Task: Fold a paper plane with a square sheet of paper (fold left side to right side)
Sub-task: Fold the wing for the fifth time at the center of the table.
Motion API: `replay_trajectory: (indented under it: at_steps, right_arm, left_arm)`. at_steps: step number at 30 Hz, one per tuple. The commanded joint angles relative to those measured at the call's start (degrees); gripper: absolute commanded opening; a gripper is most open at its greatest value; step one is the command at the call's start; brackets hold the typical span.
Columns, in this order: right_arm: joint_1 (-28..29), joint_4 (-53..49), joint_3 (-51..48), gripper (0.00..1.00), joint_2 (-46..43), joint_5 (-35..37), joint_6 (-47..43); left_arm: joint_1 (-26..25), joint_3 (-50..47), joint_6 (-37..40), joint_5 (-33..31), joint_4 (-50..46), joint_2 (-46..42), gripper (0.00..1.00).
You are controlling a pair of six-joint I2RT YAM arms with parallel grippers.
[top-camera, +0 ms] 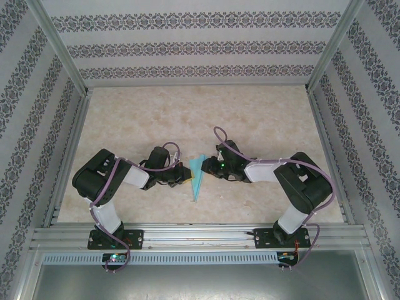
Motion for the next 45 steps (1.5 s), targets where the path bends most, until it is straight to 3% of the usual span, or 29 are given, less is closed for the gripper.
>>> replay_trajectory:
  at_steps: [1, 4, 7, 19, 45]
  right_arm:
    - [-0.44, -1.81, 0.91, 0.24, -1.62, -2.16, -2.26]
    - [0.10, -2.24, 2.59, 0.15, -1.14, -3.03, -2.63]
    - [0.68, -2.96, 4.60, 0.13, 0.06, -3.43, -3.06]
    - [2.07, -9.35, 10.15, 0.13, 5.33, -1.70, -5.11]
    - [1.56, -11.08, 7.43, 0.11, 6.16, 1.27, -4.50]
  left_arm:
    - [0.19, 0.65, 1.59, -12.57, -7.06, 5.87, 0.00]
    - [0.19, 0.65, 1.58, -12.57, -7.16, 5.84, 0.00]
    - [0.19, 0.74, 1.64, -12.59, -7.38, 5.83, 0.00]
    - [0.26, 1.32, 1.60, -12.17, -7.60, 6.82, 0.00]
    - [0.40, 2.34, 1.33, -11.21, -7.89, 8.69, 0.00]
